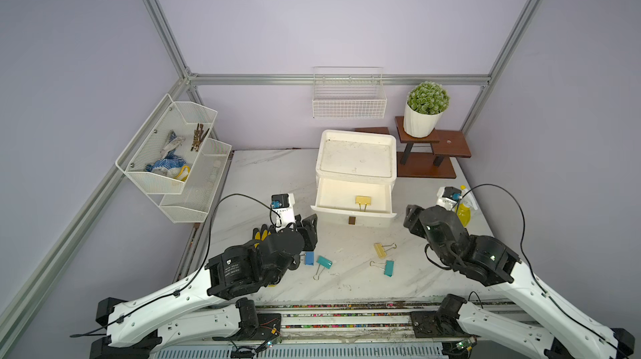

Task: Put the binder clips in the drawer according to color
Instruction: Pick up the binder clip at the center of the board.

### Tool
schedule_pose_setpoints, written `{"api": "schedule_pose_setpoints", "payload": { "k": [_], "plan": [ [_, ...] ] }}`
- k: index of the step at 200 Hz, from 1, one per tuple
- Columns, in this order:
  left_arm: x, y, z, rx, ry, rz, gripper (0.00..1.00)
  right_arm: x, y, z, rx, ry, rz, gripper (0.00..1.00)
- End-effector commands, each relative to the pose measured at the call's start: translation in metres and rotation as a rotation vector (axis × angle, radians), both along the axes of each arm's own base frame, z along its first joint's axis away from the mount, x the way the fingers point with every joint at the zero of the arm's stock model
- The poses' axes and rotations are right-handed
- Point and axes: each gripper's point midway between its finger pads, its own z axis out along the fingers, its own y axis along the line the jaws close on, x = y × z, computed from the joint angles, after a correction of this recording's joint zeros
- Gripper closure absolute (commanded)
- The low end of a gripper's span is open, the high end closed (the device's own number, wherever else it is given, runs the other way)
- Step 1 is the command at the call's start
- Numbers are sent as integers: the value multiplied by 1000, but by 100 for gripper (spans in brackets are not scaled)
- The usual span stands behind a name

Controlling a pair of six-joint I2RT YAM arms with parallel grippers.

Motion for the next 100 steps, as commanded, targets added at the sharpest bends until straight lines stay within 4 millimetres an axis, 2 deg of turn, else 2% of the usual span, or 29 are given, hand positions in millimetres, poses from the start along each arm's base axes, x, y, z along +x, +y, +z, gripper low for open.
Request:
{"api": "schedule_pose_setpoints", "payload": {
  "k": [1,16,34,54,81,100],
  "plan": [
    [1,0,19,-54,-32,4,47,-13,26,-68,239,129,13,26],
    [1,-2,17,-49,-24,-1,47,-21,41,-101,312,195,41,25],
    [1,-3,13,-52,-17,-2,47,-24,53,-127,311,227,59,23],
    [1,-3,12,-58,-16,-2,47,-18,59,-132,245,191,96,21],
    [1,-3,14,-63,-23,1,47,-15,56,-145,51,210,95,19],
    [2,-2,15,-63,-27,1,47,-15,66,-157,-51,226,136,19]
  ]
}}
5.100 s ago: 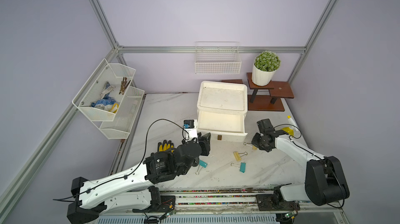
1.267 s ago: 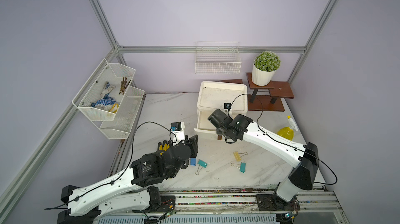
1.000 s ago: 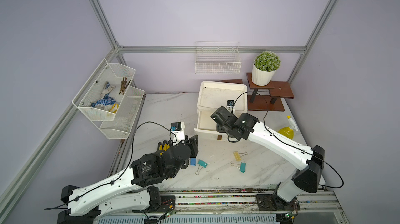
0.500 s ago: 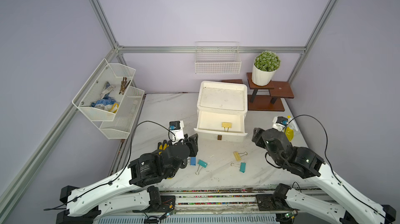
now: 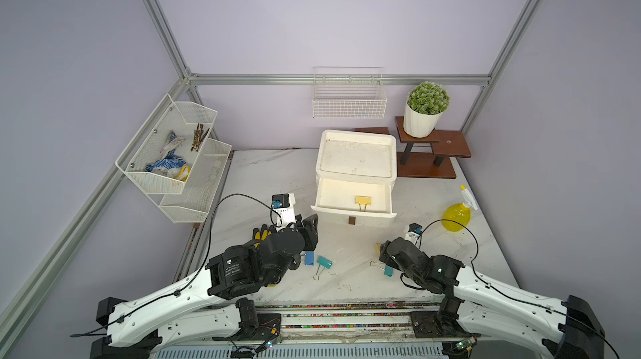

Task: Put the binder clips in the drawer according to color
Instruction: Pick up the binder clip at the center of the board.

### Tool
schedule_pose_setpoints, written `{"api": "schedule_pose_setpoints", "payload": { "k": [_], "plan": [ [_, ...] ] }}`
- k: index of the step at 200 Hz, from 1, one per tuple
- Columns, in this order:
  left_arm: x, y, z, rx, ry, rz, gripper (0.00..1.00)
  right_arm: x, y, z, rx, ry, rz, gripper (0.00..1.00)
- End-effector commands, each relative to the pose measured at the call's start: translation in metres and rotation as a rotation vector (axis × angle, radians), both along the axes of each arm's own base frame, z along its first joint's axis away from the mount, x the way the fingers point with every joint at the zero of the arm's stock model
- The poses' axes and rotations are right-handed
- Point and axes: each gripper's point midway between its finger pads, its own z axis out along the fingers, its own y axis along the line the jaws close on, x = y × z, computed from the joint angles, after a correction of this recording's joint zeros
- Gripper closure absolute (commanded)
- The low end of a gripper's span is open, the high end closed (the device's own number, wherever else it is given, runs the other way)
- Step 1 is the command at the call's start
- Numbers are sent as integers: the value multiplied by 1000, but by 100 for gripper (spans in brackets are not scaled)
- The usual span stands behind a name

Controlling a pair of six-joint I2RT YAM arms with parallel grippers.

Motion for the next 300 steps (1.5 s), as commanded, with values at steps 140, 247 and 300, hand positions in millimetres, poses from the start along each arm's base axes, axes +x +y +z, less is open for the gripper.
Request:
{"api": "schedule_pose_setpoints", "payload": {
  "k": [140,247,300],
  "plan": [
    [0,0,22,-89,-39,-3,47,3,-27,-67,-370,63,-145,16],
    [0,-2,23,-93,-35,-9,47,25,-97,-67,-75,241,-457,18],
    [0,-2,20,-94,-31,-4,47,36,-80,-18,126,199,-476,12]
  ]
}}
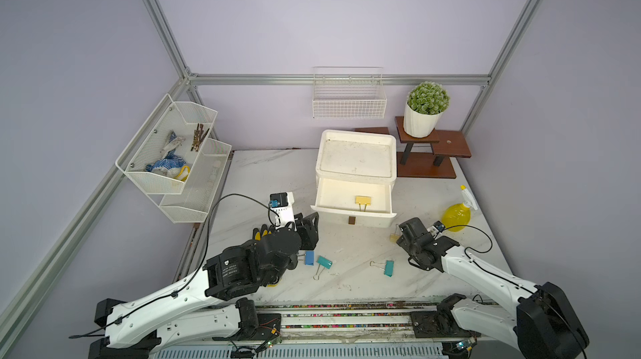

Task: Put the binder clips in the drawer according to color
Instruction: Pick up the binder clip at the center of the board.

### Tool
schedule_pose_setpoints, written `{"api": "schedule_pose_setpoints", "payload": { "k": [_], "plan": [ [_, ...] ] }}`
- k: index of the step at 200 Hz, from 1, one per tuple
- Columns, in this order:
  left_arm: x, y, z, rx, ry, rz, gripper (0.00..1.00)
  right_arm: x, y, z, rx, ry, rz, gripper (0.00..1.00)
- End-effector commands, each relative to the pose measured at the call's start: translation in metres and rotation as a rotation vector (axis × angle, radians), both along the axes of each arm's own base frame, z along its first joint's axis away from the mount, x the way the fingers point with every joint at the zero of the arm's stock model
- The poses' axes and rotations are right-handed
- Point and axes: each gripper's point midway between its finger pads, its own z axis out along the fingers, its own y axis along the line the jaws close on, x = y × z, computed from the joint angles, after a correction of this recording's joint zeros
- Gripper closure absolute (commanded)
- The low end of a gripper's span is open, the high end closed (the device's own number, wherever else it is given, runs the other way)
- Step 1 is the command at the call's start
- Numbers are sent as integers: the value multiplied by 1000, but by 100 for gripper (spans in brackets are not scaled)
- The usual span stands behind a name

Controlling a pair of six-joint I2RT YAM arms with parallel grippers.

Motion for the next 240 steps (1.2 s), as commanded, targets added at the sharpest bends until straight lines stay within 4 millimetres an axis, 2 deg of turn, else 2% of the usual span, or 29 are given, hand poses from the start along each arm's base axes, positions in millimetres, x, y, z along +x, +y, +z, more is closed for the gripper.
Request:
{"api": "schedule_pose_setpoints", "payload": {
  "k": [1,7,11,30,49,68,91,106,138,177,200,218,222,240],
  "plan": [
    [1,-1,11,-47,-16,6,47,3,12,18,97,-8,-10,12],
    [1,-1,10,-44,-15,8,47,7,16,21,106,-7,4,8],
    [1,-1,11,-45,-15,7,47,10,17,22,103,0,12,2],
    [1,-1,11,-52,-13,8,47,19,20,17,77,102,40,0],
    [0,-1,12,-62,-12,4,47,27,19,12,49,162,135,1],
    [0,0,12,-65,-12,4,47,31,21,17,65,104,223,4],
    [0,-2,10,-65,-14,0,47,30,22,13,34,59,332,6],
    [1,-5,11,-64,-15,-5,47,27,21,1,-2,106,393,5],
    [2,-8,12,-63,-17,-8,47,22,35,-32,21,253,495,0],
    [2,-9,11,-64,-15,-13,47,43,33,-25,-25,181,504,0],
    [2,-8,11,-65,-16,-11,47,38,27,-38,-52,252,494,0],
    [2,-8,12,-67,-18,-9,47,31,24,-50,-64,309,495,6],
    [2,-8,13,-70,-20,-9,47,27,23,-59,-64,343,495,9],
    [2,-7,14,-72,-22,-8,47,22,20,-63,-71,362,485,17]
  ]
}}
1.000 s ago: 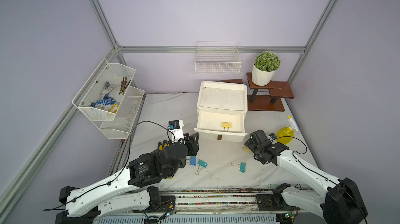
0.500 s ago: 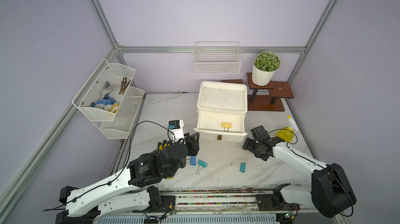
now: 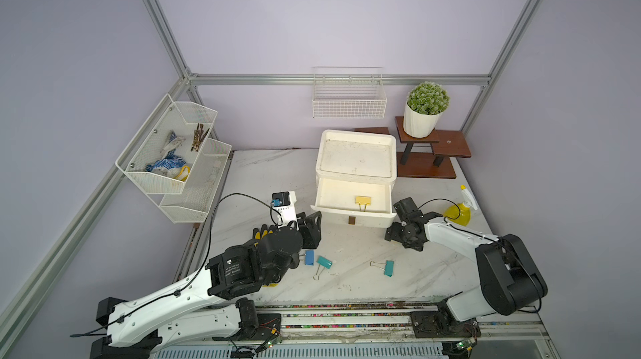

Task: Put the binder clips in the drawer according to color
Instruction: Pick up the binder clip at the center of the board, then place the binder clip in the drawer.

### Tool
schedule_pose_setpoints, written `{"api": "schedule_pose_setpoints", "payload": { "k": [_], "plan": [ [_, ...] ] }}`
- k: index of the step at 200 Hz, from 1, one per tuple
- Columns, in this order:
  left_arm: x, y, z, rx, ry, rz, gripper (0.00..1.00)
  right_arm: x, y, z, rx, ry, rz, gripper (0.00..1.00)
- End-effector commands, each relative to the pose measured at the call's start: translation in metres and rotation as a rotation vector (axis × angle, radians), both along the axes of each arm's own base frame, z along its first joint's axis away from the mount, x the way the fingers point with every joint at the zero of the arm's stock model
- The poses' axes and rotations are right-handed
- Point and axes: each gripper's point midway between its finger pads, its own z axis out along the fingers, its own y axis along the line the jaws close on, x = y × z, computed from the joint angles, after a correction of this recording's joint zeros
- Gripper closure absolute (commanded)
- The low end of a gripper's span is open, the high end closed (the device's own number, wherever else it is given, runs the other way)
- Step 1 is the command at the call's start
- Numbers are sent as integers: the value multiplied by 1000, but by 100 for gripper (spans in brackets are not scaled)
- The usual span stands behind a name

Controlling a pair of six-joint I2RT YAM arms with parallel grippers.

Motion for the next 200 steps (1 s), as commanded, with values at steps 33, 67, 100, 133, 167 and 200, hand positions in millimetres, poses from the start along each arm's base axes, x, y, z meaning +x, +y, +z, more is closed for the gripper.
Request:
{"api": "schedule_pose_setpoints", "payload": {
  "k": [33,67,100,133,167,200],
  "plan": [
    [1,-1,11,-45,-20,3,47,-23,-9,-22,-32,102,-9,26],
    [1,-1,9,-42,-17,5,47,-30,-11,-15,-17,89,-38,37],
    [2,-3,5,-36,-14,1,47,-26,-16,-10,-40,63,-62,59],
    [1,2,2,-2,-10,6,46,-14,-26,29,-74,-50,-103,69],
    [-1,23,-1,30,-3,58,43,4,-31,138,-56,-315,-90,72],
    [-3,35,-18,28,37,77,42,9,0,280,32,-634,-4,75]
  ]
}}
